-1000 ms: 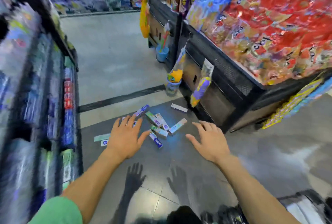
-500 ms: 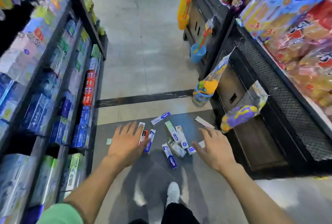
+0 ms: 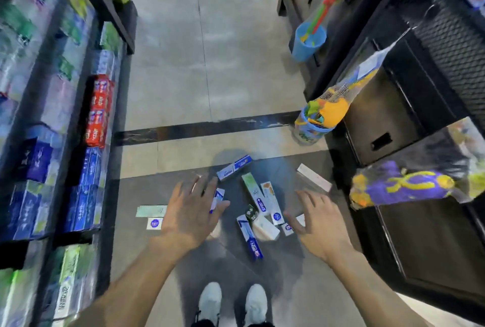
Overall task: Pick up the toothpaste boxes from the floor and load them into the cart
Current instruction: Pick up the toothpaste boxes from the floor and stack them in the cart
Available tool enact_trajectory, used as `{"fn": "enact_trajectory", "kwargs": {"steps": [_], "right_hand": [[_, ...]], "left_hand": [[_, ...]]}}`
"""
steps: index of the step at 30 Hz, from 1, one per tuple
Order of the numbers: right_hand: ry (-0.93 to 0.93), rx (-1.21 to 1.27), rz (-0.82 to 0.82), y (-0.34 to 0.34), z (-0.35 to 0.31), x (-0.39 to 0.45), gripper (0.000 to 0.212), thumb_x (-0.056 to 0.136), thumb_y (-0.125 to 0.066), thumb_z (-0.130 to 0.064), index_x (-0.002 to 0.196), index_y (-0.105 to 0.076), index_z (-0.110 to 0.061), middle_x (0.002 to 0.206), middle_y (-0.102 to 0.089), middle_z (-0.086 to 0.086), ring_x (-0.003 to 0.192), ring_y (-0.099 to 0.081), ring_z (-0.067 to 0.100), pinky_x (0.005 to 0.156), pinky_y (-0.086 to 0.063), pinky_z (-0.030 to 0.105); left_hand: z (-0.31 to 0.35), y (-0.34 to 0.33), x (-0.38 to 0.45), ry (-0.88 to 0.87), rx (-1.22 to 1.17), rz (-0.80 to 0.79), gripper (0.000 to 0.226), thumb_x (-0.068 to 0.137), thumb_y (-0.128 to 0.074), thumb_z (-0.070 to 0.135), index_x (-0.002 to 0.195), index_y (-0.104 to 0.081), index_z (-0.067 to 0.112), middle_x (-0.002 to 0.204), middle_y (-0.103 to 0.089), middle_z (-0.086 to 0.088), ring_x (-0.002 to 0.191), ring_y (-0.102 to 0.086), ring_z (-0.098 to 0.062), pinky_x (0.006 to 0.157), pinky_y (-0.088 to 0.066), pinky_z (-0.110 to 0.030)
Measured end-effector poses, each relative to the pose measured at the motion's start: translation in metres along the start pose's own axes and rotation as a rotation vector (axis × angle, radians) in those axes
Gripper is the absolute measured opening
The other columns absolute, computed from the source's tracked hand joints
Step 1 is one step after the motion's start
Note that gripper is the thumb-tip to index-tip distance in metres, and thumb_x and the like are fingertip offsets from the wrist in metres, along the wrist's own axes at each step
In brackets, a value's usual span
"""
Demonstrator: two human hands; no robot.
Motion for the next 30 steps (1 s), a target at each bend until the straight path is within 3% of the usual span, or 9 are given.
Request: {"fn": "enact_trajectory", "kwargs": {"steps": [4, 6, 9, 13, 16, 21, 26, 30], "right_hand": [[-0.012, 0.01, -0.016, -0.105, 0.013, 0.049, 0.068, 0.092, -0.032, -0.067, 0.142, -0.049, -0.024, 0.142, -0.053, 0.0, 0.13, -0.048, 0.027, 0.107, -0.038, 0.04], [-0.02, 0.009, -0.007, -0.168, 0.025, 0.074, 0.065, 0.095, -0.038, -0.063, 0.142, -0.049, -0.021, 0.142, -0.054, 0.004, 0.129, -0.048, 0.029, 0.107, -0.038, 0.041], [-0.033, 0.024, 0.01, -0.275, 0.047, 0.106, 0.076, 0.089, -0.029, -0.071, 0.14, -0.052, -0.019, 0.135, -0.058, 0.007, 0.123, -0.053, 0.031, 0.102, -0.043, 0.043], [-0.061, 0.083, 0.037, -0.414, 0.073, 0.129, 0.082, 0.085, -0.026, -0.074, 0.136, -0.054, -0.018, 0.127, -0.061, 0.01, 0.117, -0.056, 0.034, 0.096, -0.047, 0.046], [-0.04, 0.039, 0.028, -0.496, 0.086, 0.141, 0.075, 0.088, -0.033, -0.07, 0.136, -0.054, -0.017, 0.128, -0.061, 0.01, 0.117, -0.057, 0.033, 0.095, -0.048, 0.043], [-0.012, 0.003, 0.067, -0.565, 0.101, 0.168, 0.071, 0.089, -0.042, -0.066, 0.136, -0.053, -0.014, 0.129, -0.059, 0.012, 0.113, -0.057, 0.035, 0.094, -0.05, 0.045], [0.007, -0.114, 0.121, -0.576, 0.104, 0.179, 0.066, 0.091, -0.054, -0.062, 0.136, -0.053, -0.013, 0.127, -0.061, 0.013, 0.111, -0.053, 0.034, 0.093, -0.046, 0.044], [-0.059, -0.145, 0.072, -0.571, 0.096, 0.185, 0.075, 0.089, -0.048, -0.072, 0.142, -0.044, -0.019, 0.135, -0.054, 0.009, 0.118, -0.048, 0.029, 0.096, -0.04, 0.042]], "left_hand": [[-0.004, -0.12, 0.054, -0.014, 0.055, -0.036, 0.086, 0.092, 0.004, 0.064, 0.152, -0.041, 0.023, 0.155, -0.045, -0.003, 0.142, -0.04, -0.024, 0.118, -0.027, -0.044], [-0.004, -0.194, 0.075, -0.022, 0.048, -0.05, 0.085, 0.094, 0.001, 0.067, 0.15, -0.044, 0.022, 0.154, -0.047, -0.003, 0.143, -0.04, -0.023, 0.118, -0.028, -0.044], [0.0, -0.309, 0.104, -0.055, 0.021, -0.055, 0.085, 0.096, 0.001, 0.069, 0.148, -0.047, 0.022, 0.153, -0.049, -0.004, 0.143, -0.042, -0.024, 0.118, -0.031, -0.047], [0.013, -0.447, 0.137, -0.137, 0.055, -0.101, 0.085, 0.092, 0.004, 0.069, 0.158, -0.026, 0.025, 0.164, -0.029, -0.003, 0.151, -0.026, -0.024, 0.122, -0.02, -0.048], [0.021, -0.519, 0.159, -0.203, 0.025, -0.056, 0.079, 0.096, -0.01, 0.067, 0.152, -0.04, 0.02, 0.157, -0.042, -0.007, 0.144, -0.038, -0.028, 0.117, -0.03, -0.049], [0.026, -0.581, 0.186, -0.257, 0.053, -0.003, 0.086, 0.093, -0.001, 0.071, 0.154, -0.035, 0.02, 0.16, -0.036, -0.007, 0.147, -0.034, -0.027, 0.12, -0.026, -0.047], [0.018, -0.604, 0.18, -0.314, 0.075, 0.039, 0.08, 0.098, -0.013, 0.07, 0.151, -0.042, 0.017, 0.153, -0.047, -0.01, 0.14, -0.044, -0.028, 0.114, -0.036, -0.046], [0.019, -0.603, 0.173, -0.345, 0.073, 0.035, 0.08, 0.097, -0.011, 0.072, 0.158, -0.027, 0.021, 0.162, -0.034, -0.006, 0.148, -0.032, -0.024, 0.12, -0.024, -0.043]]}}
Point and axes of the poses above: each hand's wrist, its own x-axis towards the middle knuckle, its own y-axis out of the back of the hand, z = x × y, the point moved 8 cm from there along x, towards the middle knuckle
